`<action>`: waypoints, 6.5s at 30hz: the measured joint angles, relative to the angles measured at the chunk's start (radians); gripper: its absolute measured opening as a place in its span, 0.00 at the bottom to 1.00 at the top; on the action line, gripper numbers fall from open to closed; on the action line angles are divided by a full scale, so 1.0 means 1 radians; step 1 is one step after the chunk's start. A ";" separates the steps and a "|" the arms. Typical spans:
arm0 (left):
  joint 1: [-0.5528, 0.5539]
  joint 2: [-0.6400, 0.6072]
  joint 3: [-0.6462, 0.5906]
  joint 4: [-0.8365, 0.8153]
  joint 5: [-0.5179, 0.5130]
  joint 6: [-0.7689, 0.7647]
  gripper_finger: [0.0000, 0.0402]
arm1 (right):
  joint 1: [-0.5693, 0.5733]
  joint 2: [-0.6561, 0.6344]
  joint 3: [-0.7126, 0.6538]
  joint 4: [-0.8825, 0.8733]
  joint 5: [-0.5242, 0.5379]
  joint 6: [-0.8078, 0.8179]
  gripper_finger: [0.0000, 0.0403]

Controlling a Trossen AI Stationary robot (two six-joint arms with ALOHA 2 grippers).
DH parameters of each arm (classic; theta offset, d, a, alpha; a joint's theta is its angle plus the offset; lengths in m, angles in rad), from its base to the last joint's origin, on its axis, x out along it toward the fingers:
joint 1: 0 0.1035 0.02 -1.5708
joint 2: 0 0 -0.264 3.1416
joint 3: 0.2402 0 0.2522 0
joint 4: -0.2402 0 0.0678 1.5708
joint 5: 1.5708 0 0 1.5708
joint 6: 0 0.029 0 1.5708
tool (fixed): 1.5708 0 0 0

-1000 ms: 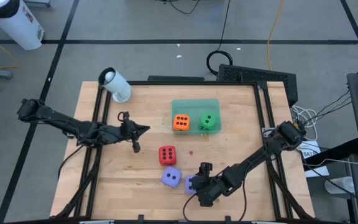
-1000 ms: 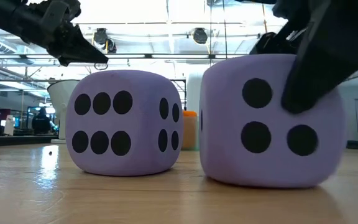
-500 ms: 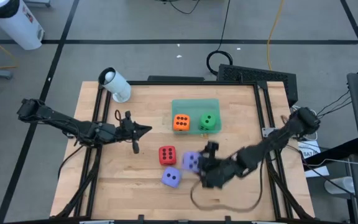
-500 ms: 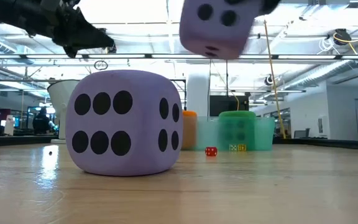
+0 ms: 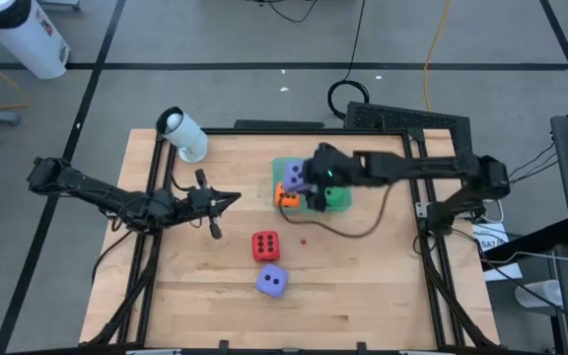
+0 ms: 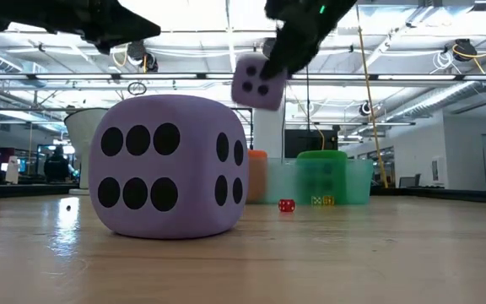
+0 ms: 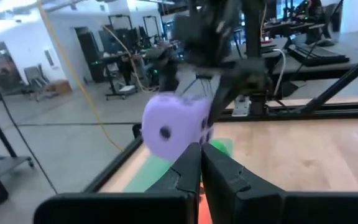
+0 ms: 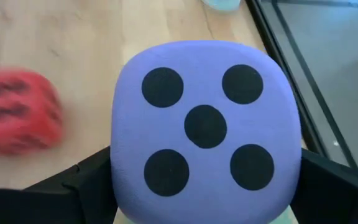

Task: Pick & Place Dice
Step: Put the big purple die into the green bin, then put the big red die into the green bin

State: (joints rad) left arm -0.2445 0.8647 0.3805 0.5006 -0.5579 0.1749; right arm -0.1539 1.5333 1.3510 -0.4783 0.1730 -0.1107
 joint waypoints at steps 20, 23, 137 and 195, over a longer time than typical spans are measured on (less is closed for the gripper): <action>0.114 -0.008 0.000 -0.172 0.042 -0.091 0.06 | -0.220 0.289 0.000 0.206 -0.231 -0.347 0.88; 0.127 -0.009 0.000 -0.172 0.042 -0.092 0.06 | -0.223 0.316 -0.001 0.209 -0.249 -0.355 0.88; 0.617 0.780 0.330 -0.252 0.538 -0.201 0.03 | -0.309 0.295 -0.106 0.185 -0.299 -0.017 0.00; 0.612 -0.033 -0.036 -0.304 0.558 -0.240 0.06 | 0.159 0.031 -0.404 0.770 -0.149 0.277 0.32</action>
State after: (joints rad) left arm 0.3679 0.8318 0.3446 0.1964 -0.0002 -0.0646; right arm 0.0052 1.5648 0.9468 0.2913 0.0238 0.1663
